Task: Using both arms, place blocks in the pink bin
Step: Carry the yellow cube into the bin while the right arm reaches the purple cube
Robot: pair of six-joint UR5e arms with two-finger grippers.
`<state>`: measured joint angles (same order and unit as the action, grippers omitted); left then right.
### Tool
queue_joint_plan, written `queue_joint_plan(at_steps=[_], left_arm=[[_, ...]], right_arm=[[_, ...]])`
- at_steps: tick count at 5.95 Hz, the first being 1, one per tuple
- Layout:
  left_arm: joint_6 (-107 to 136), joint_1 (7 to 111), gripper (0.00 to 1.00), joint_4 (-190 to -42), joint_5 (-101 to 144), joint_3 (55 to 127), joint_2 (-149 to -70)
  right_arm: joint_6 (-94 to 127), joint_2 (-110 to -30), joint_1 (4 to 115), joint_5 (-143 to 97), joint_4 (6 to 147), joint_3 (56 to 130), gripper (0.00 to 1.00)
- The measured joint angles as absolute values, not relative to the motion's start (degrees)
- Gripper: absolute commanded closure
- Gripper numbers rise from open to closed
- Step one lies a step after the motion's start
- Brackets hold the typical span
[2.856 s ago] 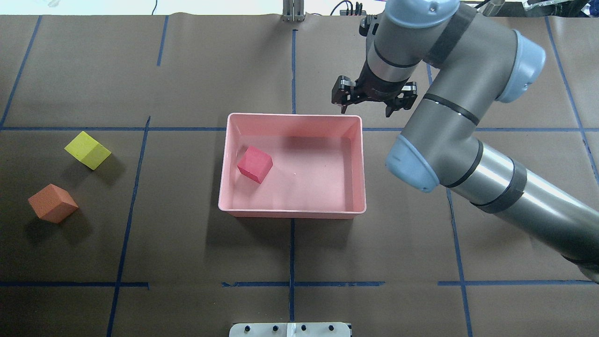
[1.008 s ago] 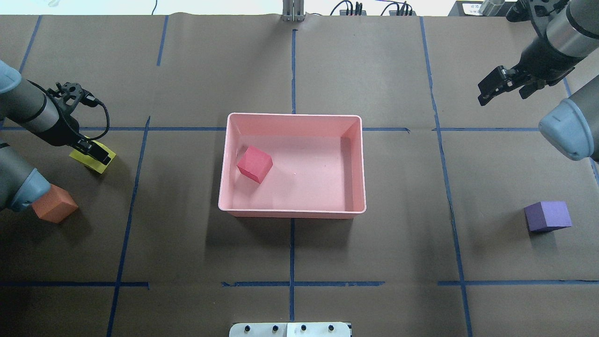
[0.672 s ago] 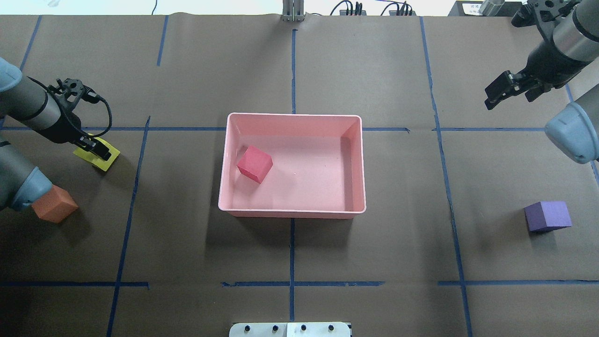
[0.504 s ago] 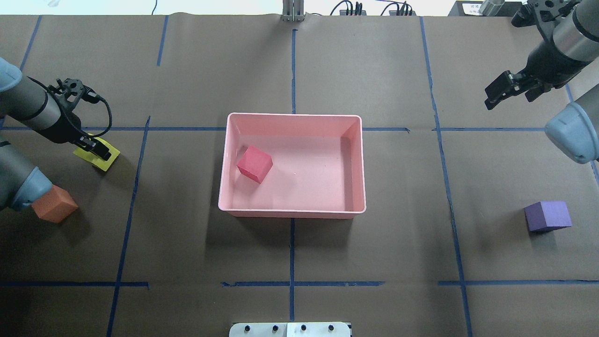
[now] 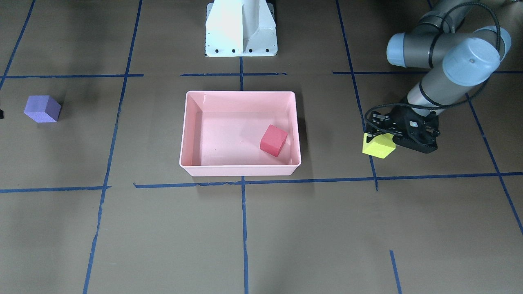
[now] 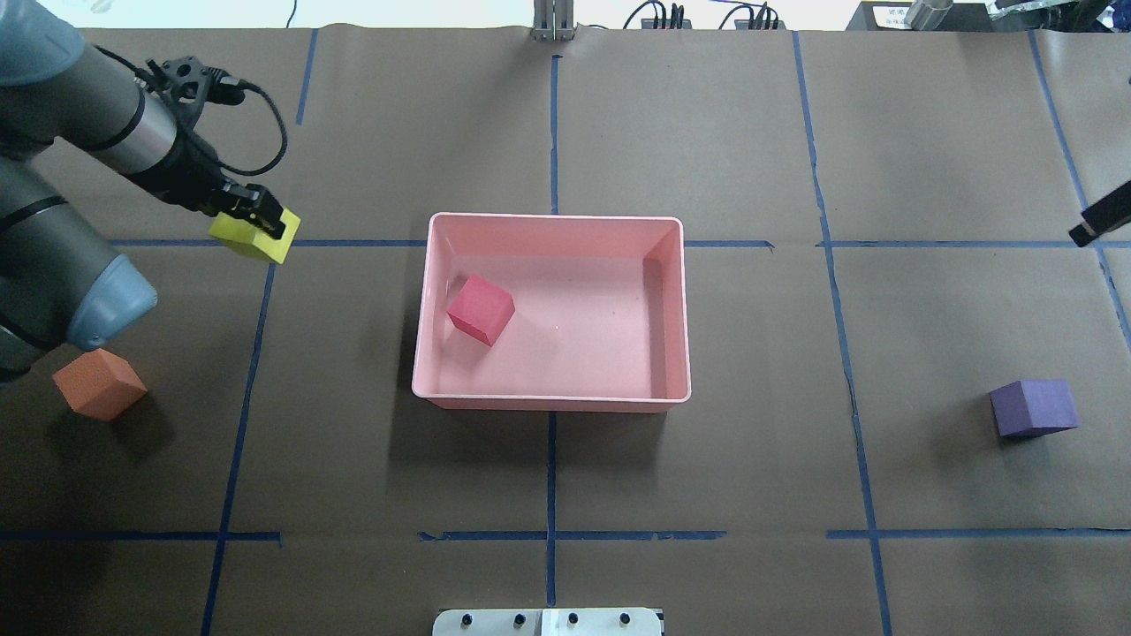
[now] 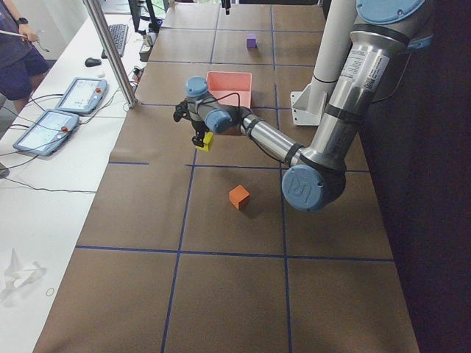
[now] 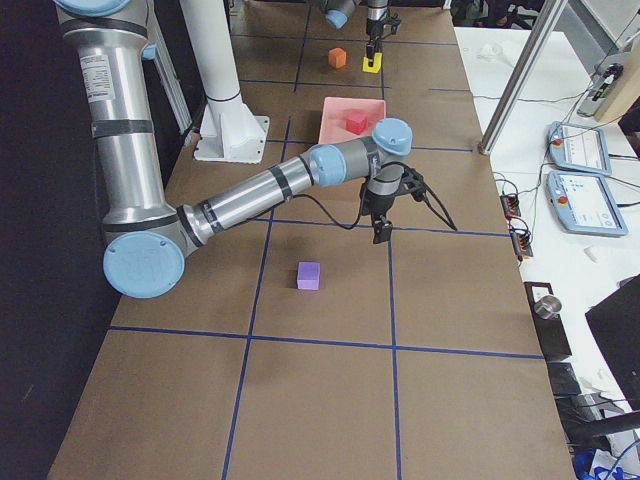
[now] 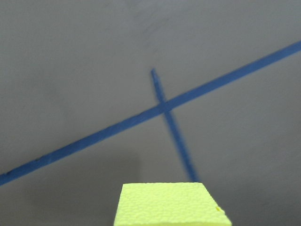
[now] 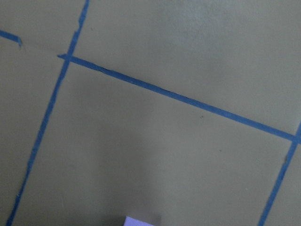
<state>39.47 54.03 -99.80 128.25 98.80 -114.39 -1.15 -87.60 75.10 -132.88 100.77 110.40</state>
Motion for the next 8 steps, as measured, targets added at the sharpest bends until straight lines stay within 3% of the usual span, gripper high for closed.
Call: queue_joint_plan(at_steps=[2,3,5,8], left_arm=[[53.16,48.55,0.56,-94.20,125.05,100.71,-123.90],[58.74,44.02,0.04,-91.75,121.01,100.79,-128.17],[66.42,35.45,0.00,-89.18,111.95,99.93,-133.70],[67.91,32.71,0.00,-88.86,108.33,100.23,-134.19]], right_arm=[[-4.45,-99.11,76.73,-133.93,90.75,111.79,0.00],[-2.83,-102.86,76.83,-134.56,86.33,112.07,0.00],[9.63,-106.98,74.94,-134.72,75.82,111.90,0.00],[34.34,-108.54,60.56,-127.03,57.18,108.20,0.00]])
